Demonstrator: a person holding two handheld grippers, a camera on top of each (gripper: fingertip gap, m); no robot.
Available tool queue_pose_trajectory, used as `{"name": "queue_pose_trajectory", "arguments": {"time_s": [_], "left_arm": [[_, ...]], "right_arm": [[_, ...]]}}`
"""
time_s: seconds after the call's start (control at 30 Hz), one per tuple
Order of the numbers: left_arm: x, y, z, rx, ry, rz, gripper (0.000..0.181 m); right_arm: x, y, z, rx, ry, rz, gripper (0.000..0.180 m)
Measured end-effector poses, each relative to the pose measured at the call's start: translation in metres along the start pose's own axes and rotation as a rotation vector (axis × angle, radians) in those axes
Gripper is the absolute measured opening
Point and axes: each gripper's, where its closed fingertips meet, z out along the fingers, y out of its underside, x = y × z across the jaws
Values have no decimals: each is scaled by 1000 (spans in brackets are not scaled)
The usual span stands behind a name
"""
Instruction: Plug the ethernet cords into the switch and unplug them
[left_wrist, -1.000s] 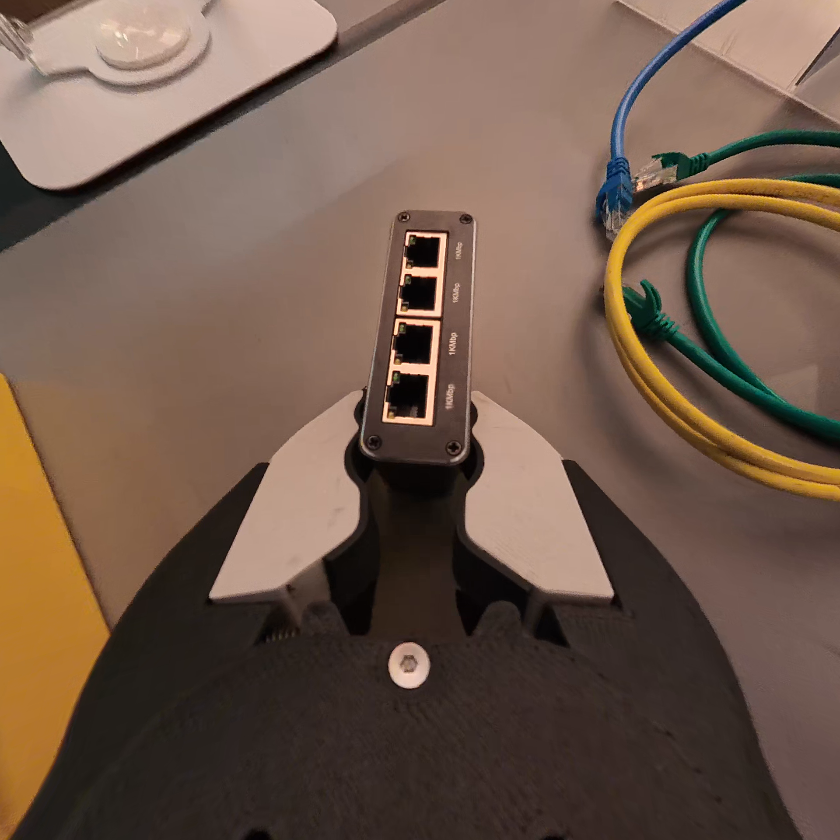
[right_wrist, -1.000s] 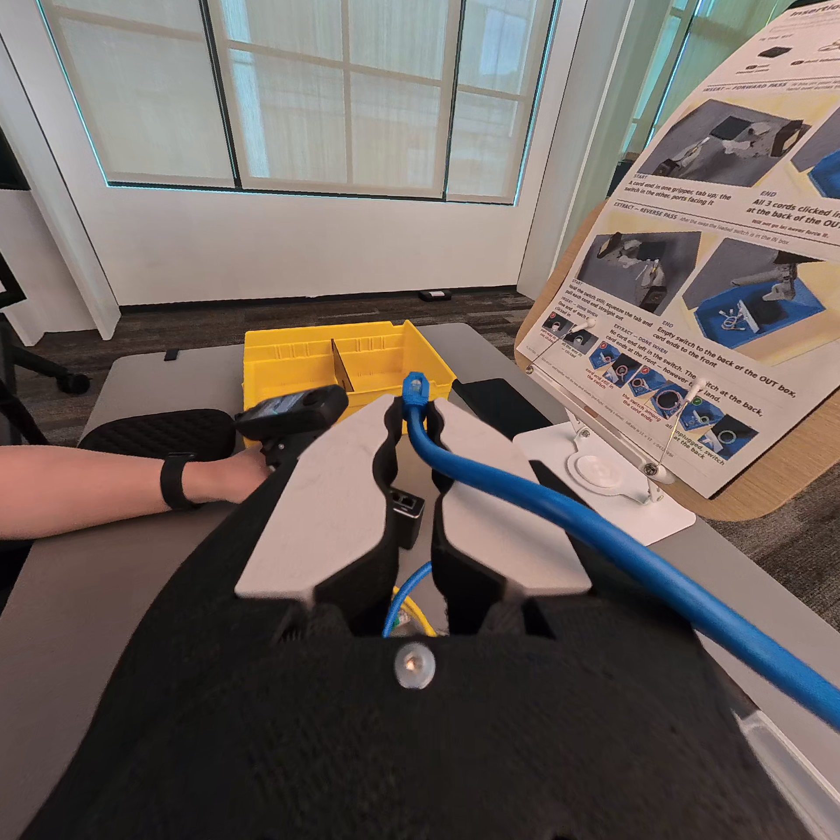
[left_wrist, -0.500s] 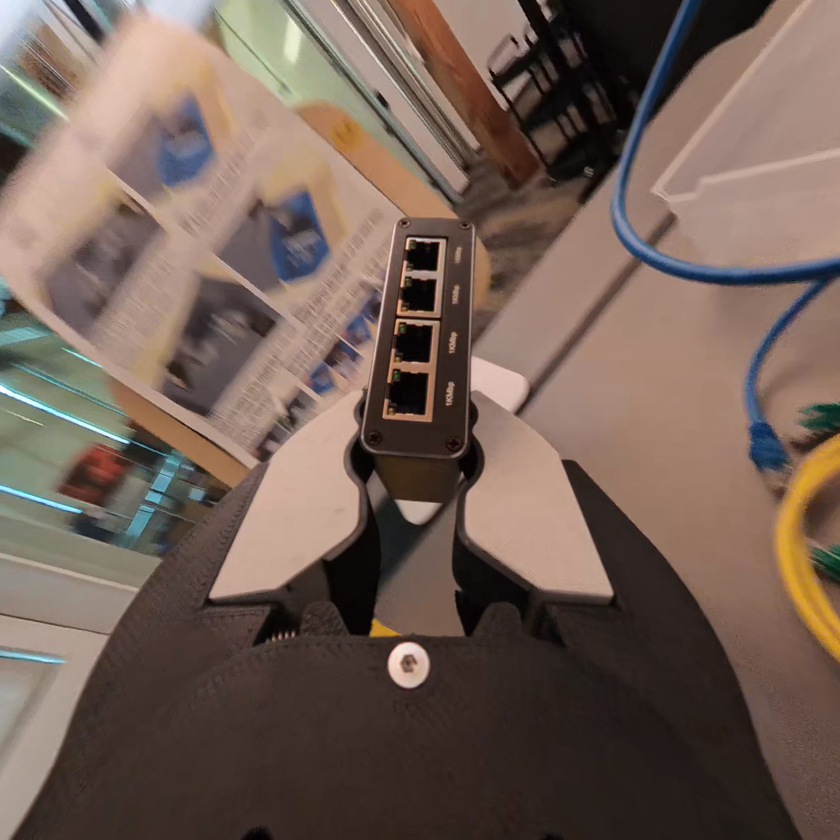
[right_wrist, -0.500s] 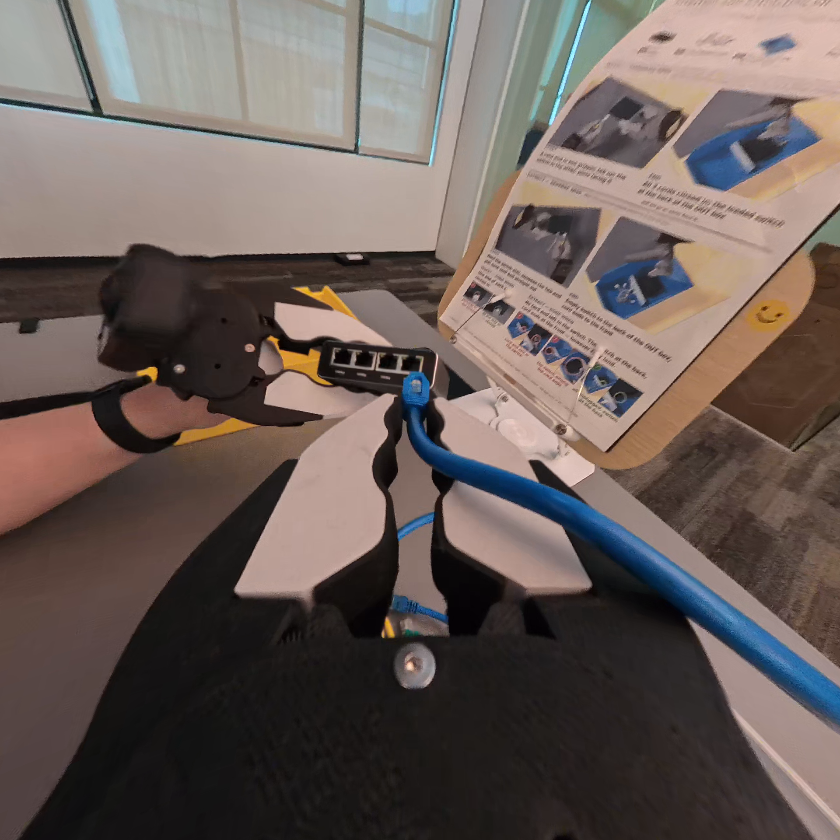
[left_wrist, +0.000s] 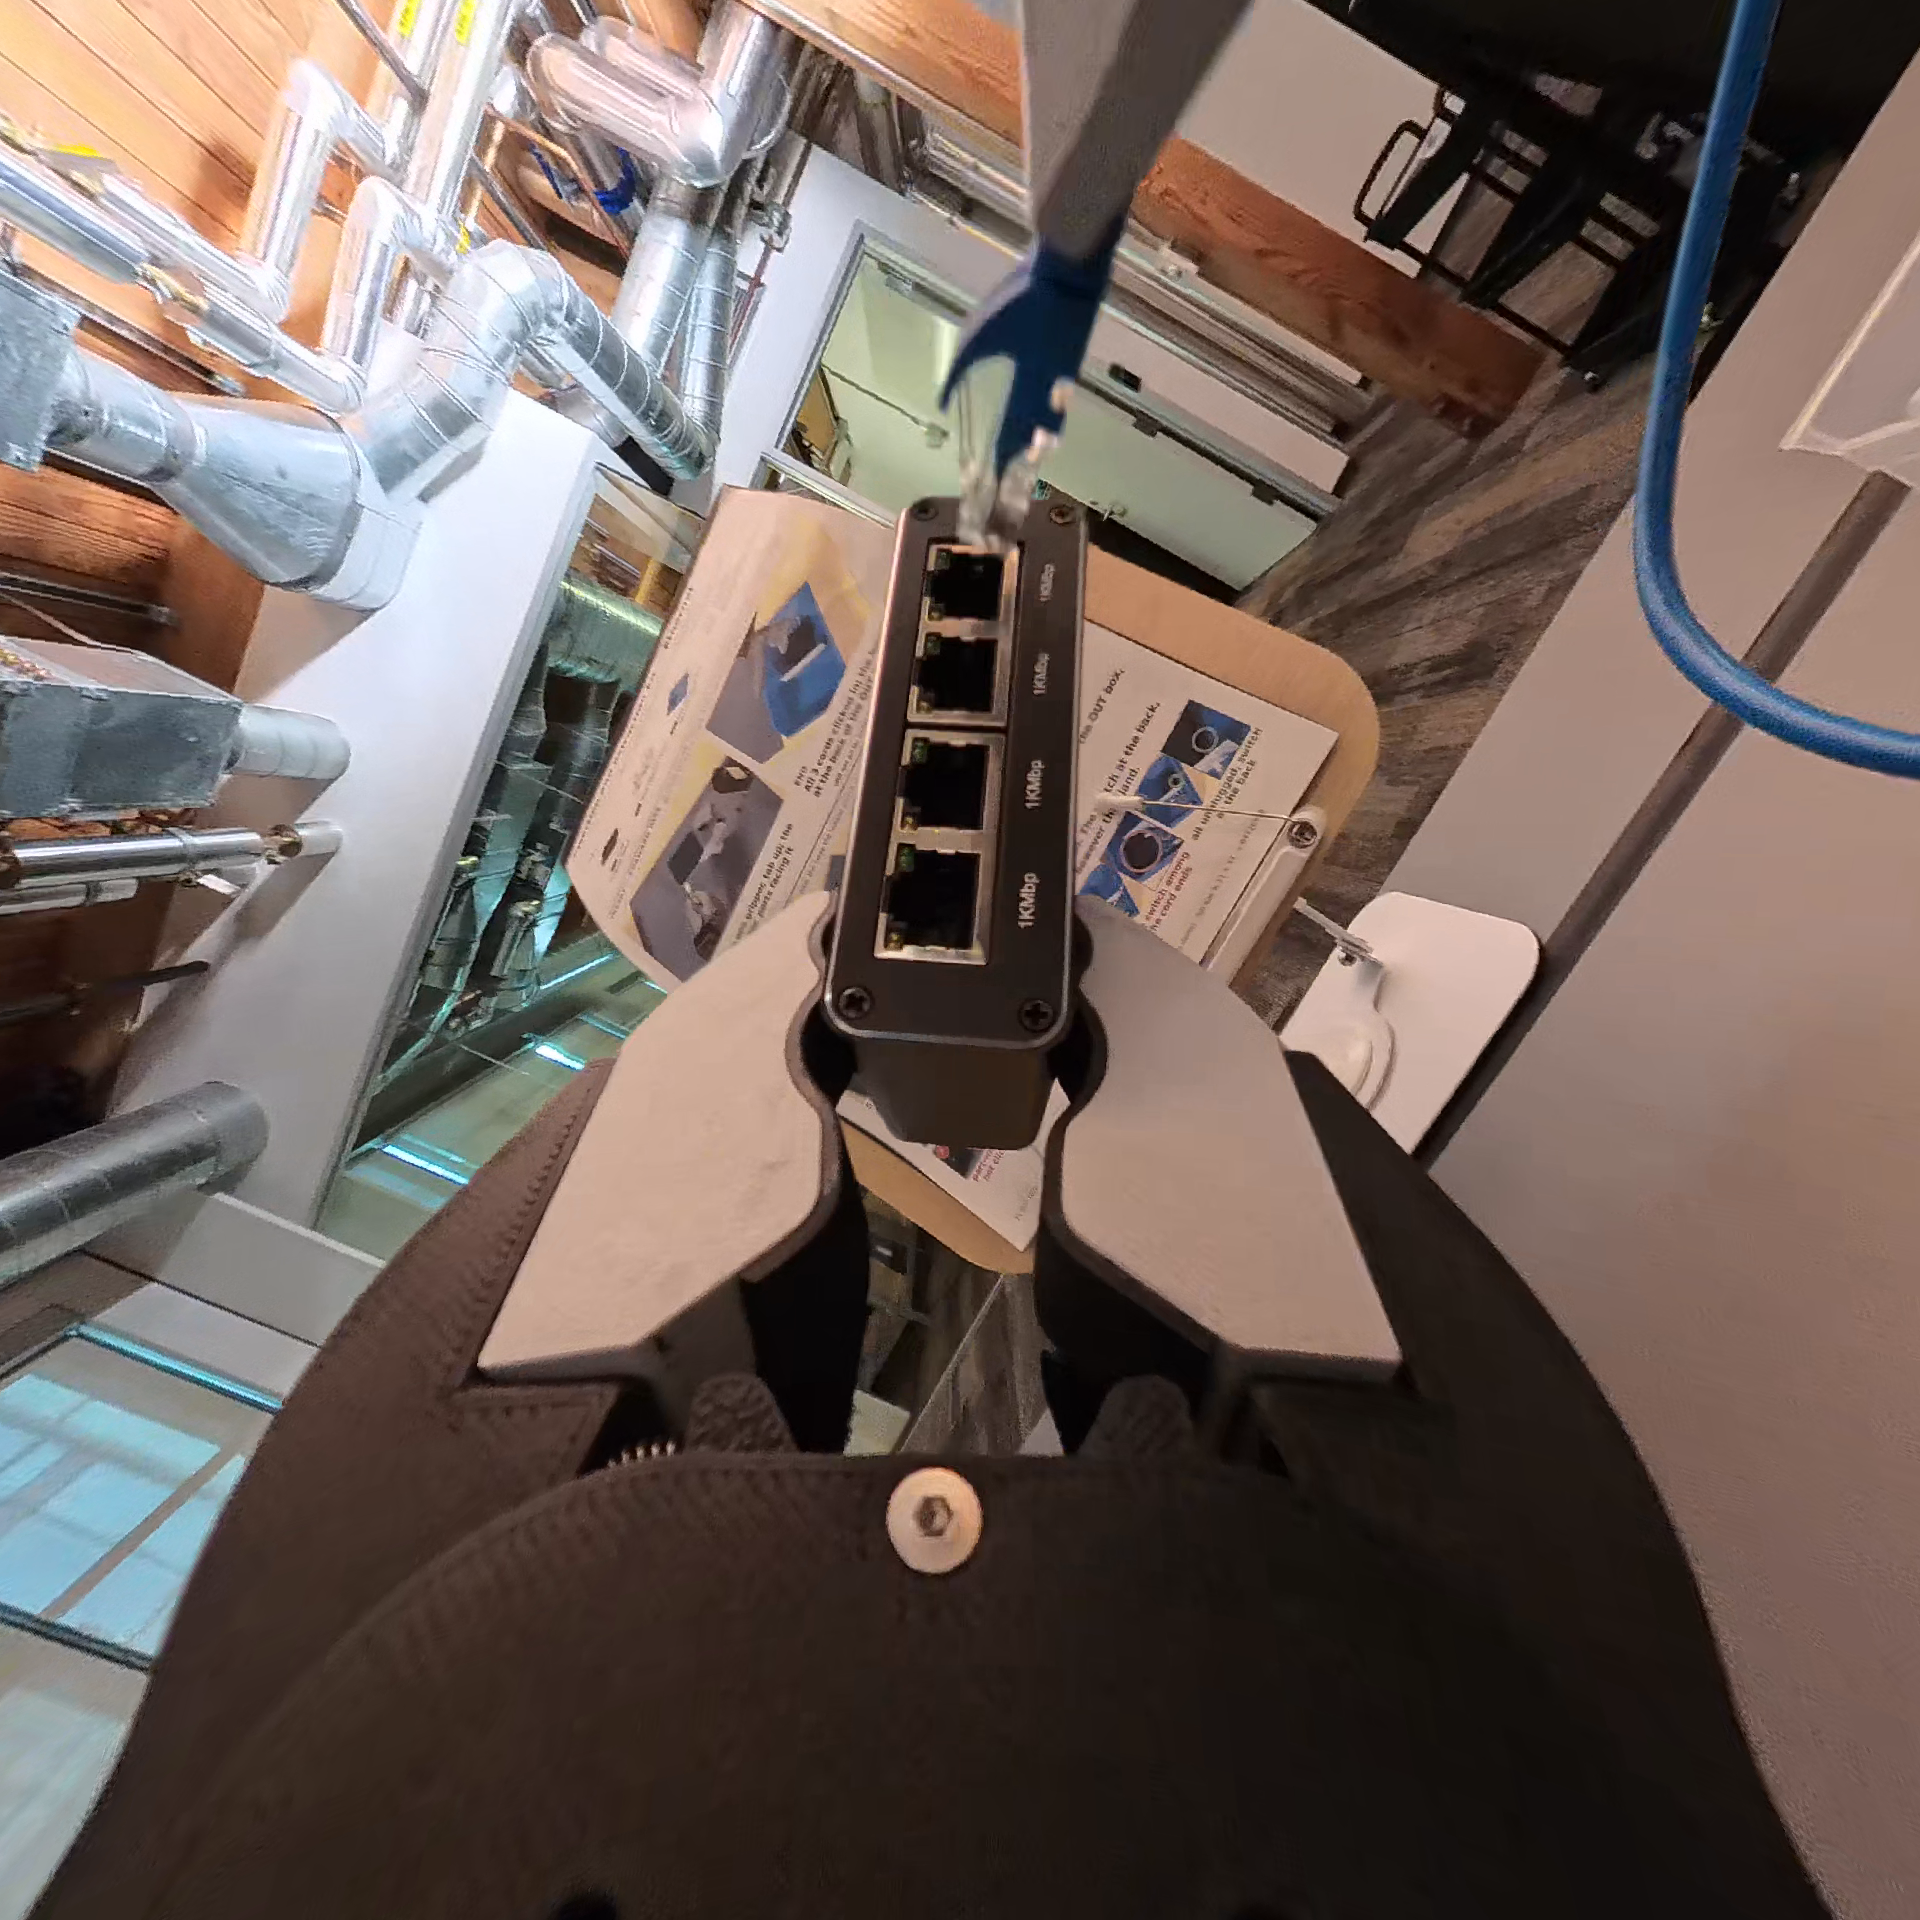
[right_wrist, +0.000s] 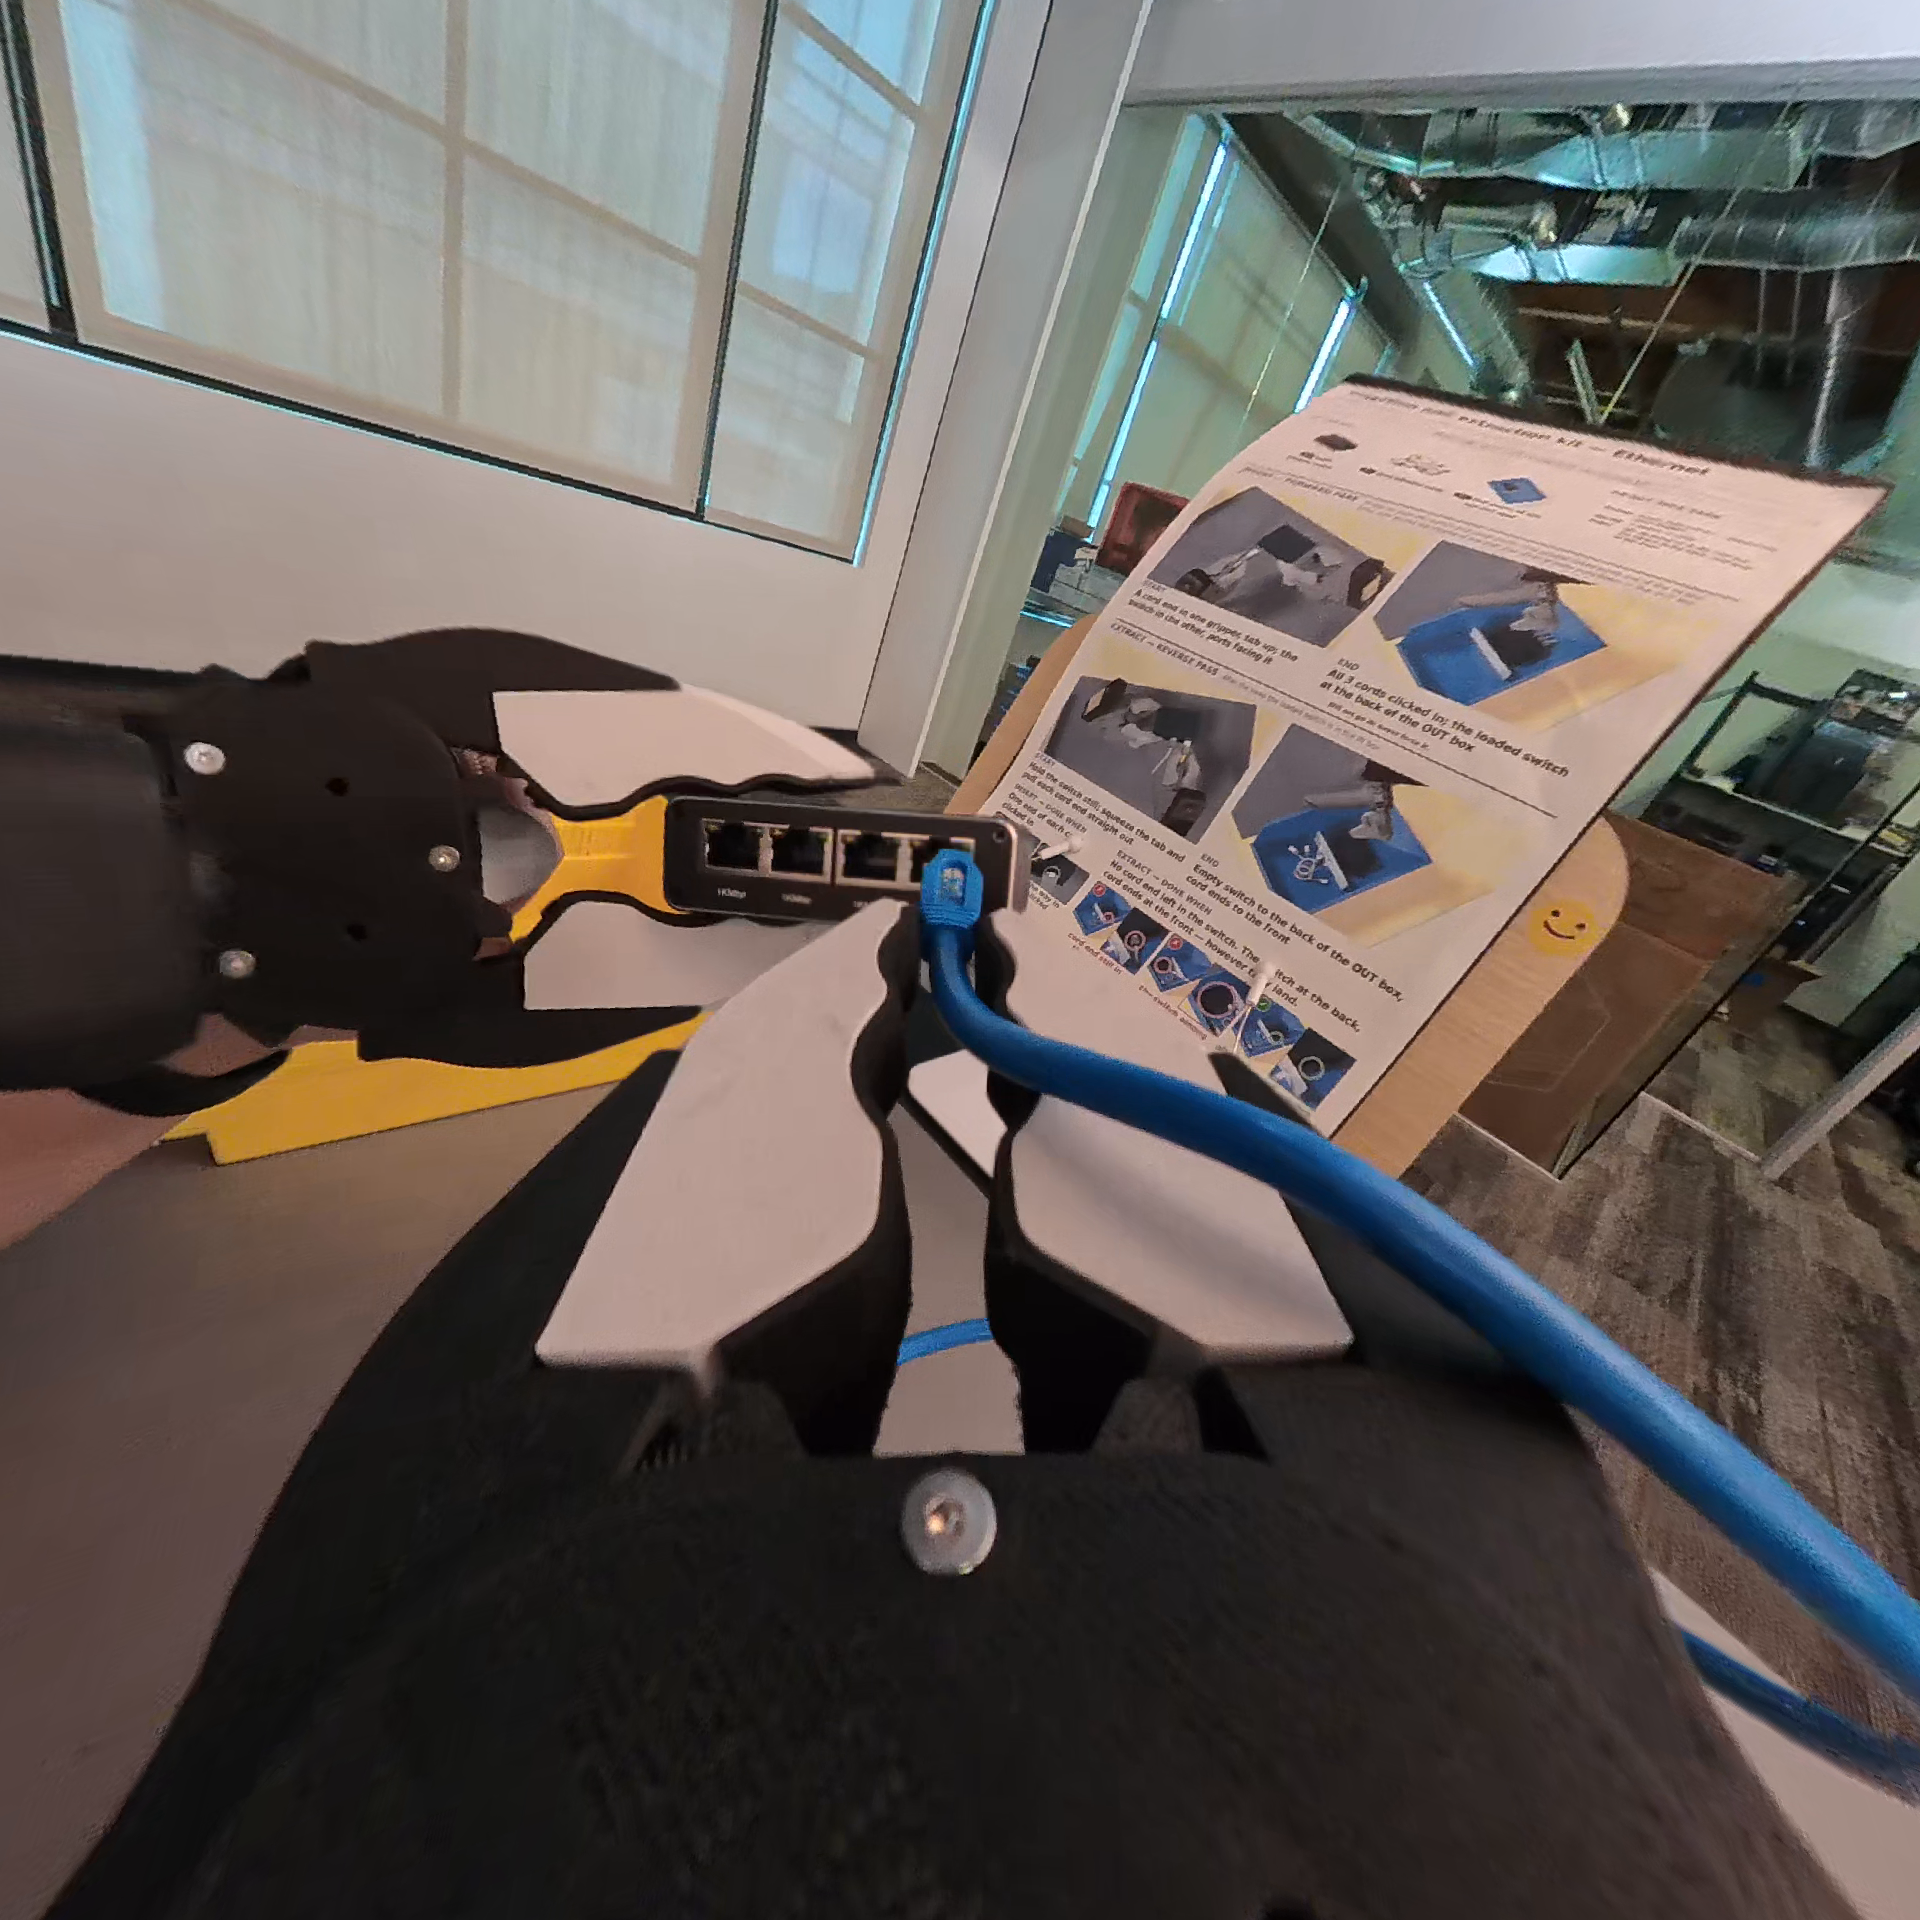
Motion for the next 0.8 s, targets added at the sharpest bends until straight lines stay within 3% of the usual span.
{"name": "queue_pose_trajectory", "arguments": {"time_s": [0.2,0.8], "left_arm": [[-1,-7,-8,14,-27,49,36],[-9,-21,-20,57,-95,99,36]], "right_arm": [[-5,-7,-2,46,4,-20,10],[-12,-12,-5,-30,11,-68,10]]}}
